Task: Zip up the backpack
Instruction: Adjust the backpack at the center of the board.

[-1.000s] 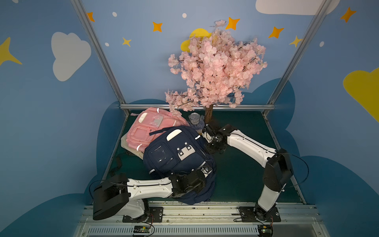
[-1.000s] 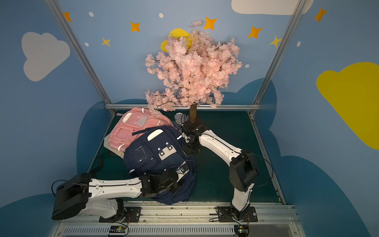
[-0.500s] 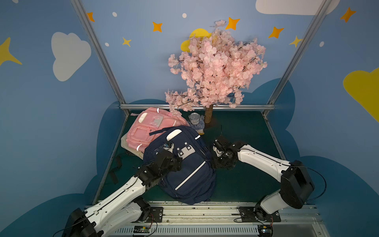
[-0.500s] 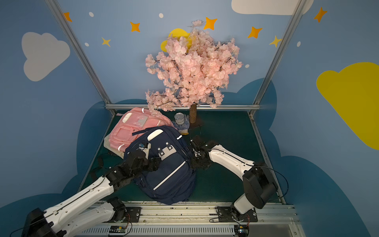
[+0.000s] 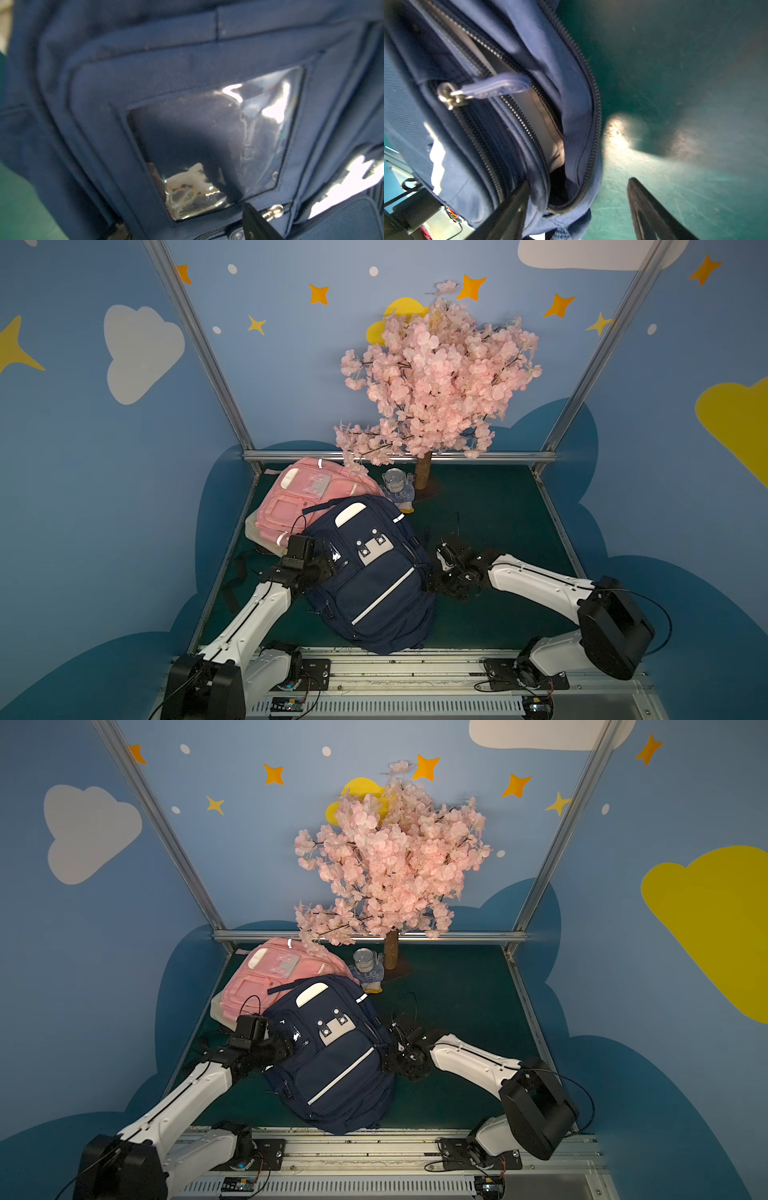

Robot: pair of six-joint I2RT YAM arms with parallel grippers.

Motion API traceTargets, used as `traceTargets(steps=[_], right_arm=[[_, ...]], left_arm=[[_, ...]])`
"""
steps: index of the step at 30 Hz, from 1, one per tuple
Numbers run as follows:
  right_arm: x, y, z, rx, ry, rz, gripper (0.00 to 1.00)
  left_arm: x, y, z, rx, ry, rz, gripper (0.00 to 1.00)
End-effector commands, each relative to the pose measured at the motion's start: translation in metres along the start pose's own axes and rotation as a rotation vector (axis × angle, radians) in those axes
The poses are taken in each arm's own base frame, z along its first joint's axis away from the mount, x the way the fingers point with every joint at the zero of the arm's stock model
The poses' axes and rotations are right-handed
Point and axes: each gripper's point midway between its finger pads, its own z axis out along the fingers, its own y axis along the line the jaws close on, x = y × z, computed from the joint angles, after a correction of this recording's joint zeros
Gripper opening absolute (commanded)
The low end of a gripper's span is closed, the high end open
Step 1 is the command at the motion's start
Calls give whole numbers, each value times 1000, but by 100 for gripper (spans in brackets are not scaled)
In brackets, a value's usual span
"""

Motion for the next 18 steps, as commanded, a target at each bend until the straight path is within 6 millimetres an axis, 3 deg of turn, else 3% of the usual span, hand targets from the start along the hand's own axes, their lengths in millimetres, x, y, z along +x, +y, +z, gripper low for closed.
traceTargets(steps=[1, 6, 11, 16, 18], right_arm=[[-9, 16, 5, -73, -24, 6, 73], [-15, 27, 10, -119, -27, 4, 59], [-26, 33, 5, -141, -58, 1, 28], [-43, 23, -9, -116, -112, 11, 0], [-52, 17, -18, -86, -133, 4, 0]], left_arm=[[28, 4, 13, 16, 127, -19, 76], [34, -1, 16, 68, 131, -29, 72], [38, -3, 17, 81, 151, -33, 71], [35, -6, 10, 95, 135, -27, 71], [32, -7, 4, 93, 122, -24, 72]])
